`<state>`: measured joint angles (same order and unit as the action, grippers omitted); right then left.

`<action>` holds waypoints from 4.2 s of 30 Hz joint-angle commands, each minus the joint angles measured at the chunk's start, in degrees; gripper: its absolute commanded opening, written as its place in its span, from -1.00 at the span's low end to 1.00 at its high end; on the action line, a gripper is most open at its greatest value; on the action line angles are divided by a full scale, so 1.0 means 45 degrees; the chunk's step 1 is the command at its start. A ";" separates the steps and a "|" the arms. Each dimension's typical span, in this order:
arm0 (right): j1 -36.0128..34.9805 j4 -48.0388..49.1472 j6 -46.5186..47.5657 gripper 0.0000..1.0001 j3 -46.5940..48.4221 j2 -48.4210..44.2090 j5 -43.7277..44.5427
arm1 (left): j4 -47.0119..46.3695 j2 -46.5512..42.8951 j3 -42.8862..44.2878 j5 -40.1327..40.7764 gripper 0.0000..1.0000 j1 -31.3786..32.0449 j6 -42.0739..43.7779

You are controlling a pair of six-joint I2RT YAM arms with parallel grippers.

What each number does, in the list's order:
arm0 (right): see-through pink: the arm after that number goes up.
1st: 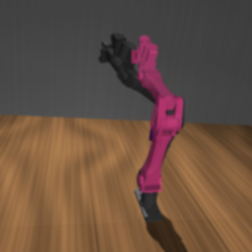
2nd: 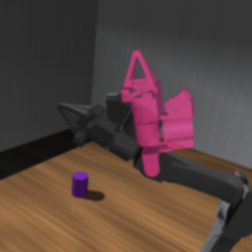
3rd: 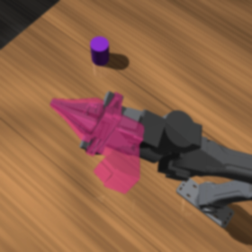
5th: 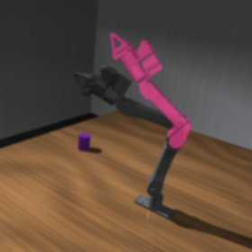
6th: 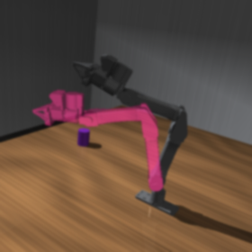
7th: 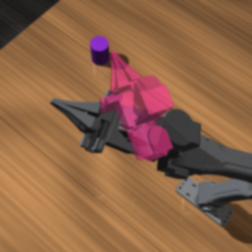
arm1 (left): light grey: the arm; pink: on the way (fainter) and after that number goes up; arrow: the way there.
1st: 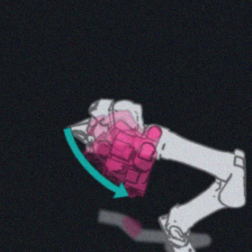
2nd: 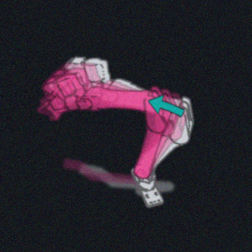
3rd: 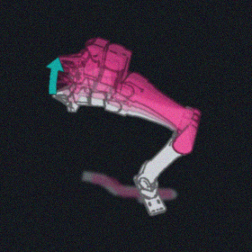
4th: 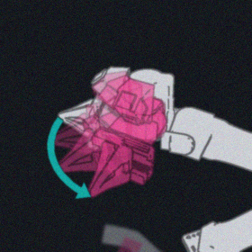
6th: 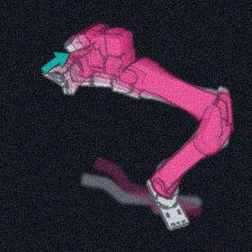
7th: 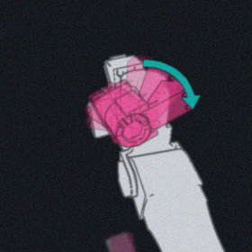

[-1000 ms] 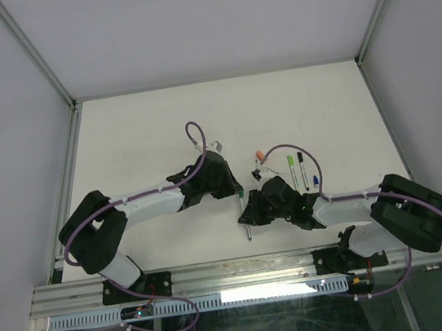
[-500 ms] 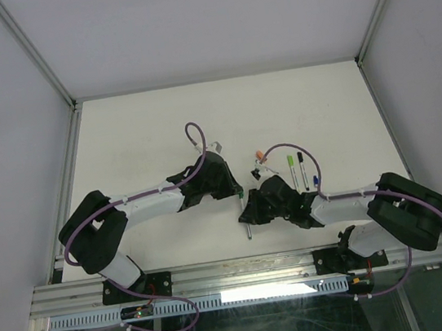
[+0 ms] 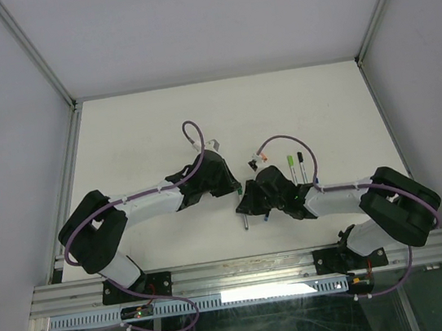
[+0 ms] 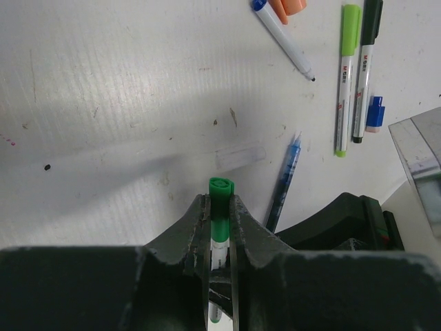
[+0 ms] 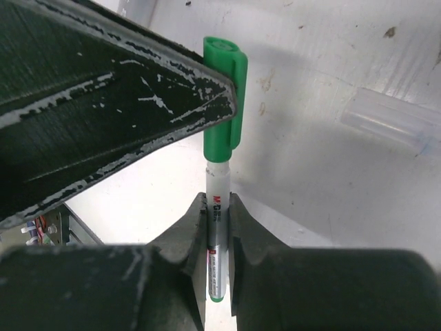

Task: Insert the pens into the pen caps
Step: Insert the pen cap onto the pen, then press the pen cap onto the pen.

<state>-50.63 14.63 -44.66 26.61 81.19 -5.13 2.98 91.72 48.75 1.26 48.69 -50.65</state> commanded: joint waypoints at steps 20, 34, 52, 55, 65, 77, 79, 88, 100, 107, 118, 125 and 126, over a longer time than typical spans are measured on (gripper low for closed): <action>0.0158 0.0664 0.0259 -1.00 -0.0117 -0.1095 -0.0046 | 0.0075 -0.1625 0.0396 -0.0150 0.01 -0.0689 0.0095; 0.0171 -0.0550 0.1061 -1.00 0.0102 -0.3919 0.0018 | -0.1600 -0.2989 0.0974 -0.2823 0.25 -0.2037 0.1754; 0.0177 -0.0402 0.1234 -1.00 0.0497 -0.6510 0.0670 | -0.4576 -0.3229 0.0587 -0.6193 0.32 -0.2030 0.2294; 0.0178 -0.0508 0.1289 -1.00 0.0751 -0.6323 0.0605 | -0.4596 -0.3126 0.0646 -0.6313 0.31 -0.2020 0.2434; 0.0177 0.0104 0.1370 -1.00 0.0926 -0.6069 0.0410 | -0.4335 -0.2728 0.0559 -0.6480 0.10 -0.1935 0.2877; 0.0178 -0.0009 0.1238 -1.00 0.1029 -0.5803 0.0681 | -0.4350 -0.2663 0.0610 -0.6505 -0.33 -0.1862 0.2955; 0.0177 -0.0086 0.1215 -1.00 0.1128 -0.5744 0.0802 | -0.4278 -0.2648 0.0603 -0.6507 -0.34 -0.1837 0.2988; 0.0177 -0.0001 0.1234 -1.00 0.1444 -0.5340 0.0778 | -0.3842 -0.2740 0.0510 -0.6451 -0.66 -0.1823 0.3199; 0.0255 0.0227 0.1999 -1.00 0.1910 -0.5270 0.1903 | -0.2173 -0.3193 0.0841 -0.4790 -1.00 -0.1658 0.3395; 0.0629 0.0960 0.2879 -1.00 0.2103 -0.5812 0.3362 | -0.1900 -0.3540 0.0402 -0.4035 -1.00 -0.1244 0.3241; 0.3093 0.2390 0.4091 -1.00 0.3981 -0.4519 0.1472 | -0.1815 -0.3800 -0.0533 -0.2291 -1.00 0.0424 0.2653; 0.4000 0.2985 0.4712 -1.00 0.5619 -0.3564 0.0595 | -0.2096 -0.3533 -0.1109 -0.2446 -1.00 0.1028 0.2409; 0.4063 0.2989 0.4923 -1.00 0.5953 -0.3410 0.0536 | -0.2119 -0.3504 -0.1205 -0.2498 -1.00 0.1052 0.2431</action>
<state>-38.54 8.16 -24.29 41.43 65.21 -15.46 -18.70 75.72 48.29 3.16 47.22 -38.24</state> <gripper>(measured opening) 0.137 0.113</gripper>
